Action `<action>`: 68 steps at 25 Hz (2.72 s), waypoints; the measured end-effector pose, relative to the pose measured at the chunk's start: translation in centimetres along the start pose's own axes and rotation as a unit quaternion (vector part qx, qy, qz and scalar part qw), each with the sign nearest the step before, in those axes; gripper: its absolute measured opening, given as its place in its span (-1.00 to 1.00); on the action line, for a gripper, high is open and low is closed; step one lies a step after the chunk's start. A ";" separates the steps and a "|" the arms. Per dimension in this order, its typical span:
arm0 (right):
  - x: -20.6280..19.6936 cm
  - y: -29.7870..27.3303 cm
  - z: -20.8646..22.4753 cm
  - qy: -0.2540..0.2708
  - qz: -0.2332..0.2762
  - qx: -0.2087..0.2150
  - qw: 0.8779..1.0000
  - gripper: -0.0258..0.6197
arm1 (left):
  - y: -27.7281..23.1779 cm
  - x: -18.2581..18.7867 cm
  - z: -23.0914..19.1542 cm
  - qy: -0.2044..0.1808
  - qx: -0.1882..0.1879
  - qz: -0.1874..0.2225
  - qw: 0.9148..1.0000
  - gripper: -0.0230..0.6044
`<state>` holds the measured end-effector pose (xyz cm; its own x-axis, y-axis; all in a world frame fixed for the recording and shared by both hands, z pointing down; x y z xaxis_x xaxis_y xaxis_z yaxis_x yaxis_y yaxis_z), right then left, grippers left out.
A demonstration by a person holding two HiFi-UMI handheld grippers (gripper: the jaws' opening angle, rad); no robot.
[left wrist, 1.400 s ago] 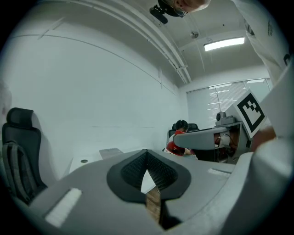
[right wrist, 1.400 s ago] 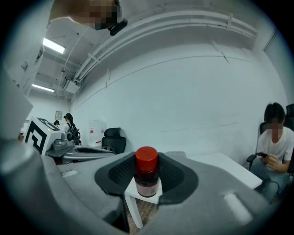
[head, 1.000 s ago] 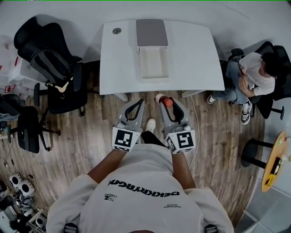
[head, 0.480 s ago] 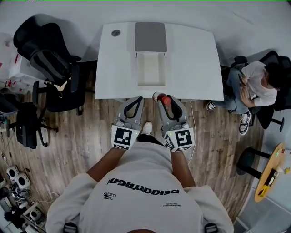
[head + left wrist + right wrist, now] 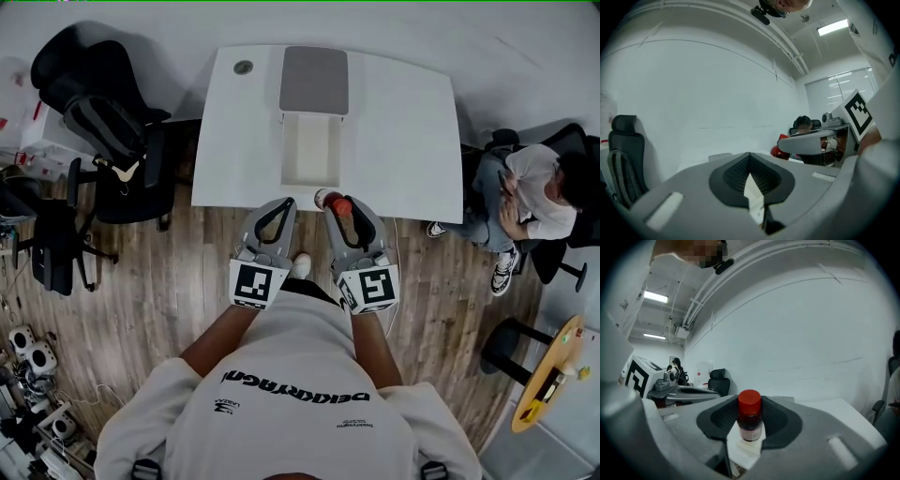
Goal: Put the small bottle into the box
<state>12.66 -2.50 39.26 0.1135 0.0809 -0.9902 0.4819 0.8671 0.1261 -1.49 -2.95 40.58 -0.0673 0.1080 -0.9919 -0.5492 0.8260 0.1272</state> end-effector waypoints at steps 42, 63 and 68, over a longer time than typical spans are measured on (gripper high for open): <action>-9.0 -8.5 3.5 0.010 -0.064 -0.020 0.998 -0.48 | -4.8 -6.0 -5.7 0.041 -0.028 -0.054 0.997 -0.91; -13.9 -11.4 5.0 0.029 -0.099 -0.019 0.994 -0.48 | -5.7 -7.4 -7.0 0.053 -0.019 -0.065 0.996 -0.91; -14.2 -12.0 5.6 0.031 -0.093 -0.019 0.995 -0.48 | -6.2 -7.4 -7.0 0.053 -0.018 -0.063 0.996 -0.91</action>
<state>10.11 -16.75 52.14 -0.0287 -0.0547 -0.9981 0.4571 0.8872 -0.0618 -3.41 -12.74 47.10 -0.0818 -0.0554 -0.9951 -0.5876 0.8092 0.0032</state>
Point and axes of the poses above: the fingertips, and each gripper's own axes: y backward along the fingers, z to its right, x out of its top, the point moved 6 cm from there along y, backward along the fingers, and after that the axes turned 15 degrees about z, right-handed, at the moved point
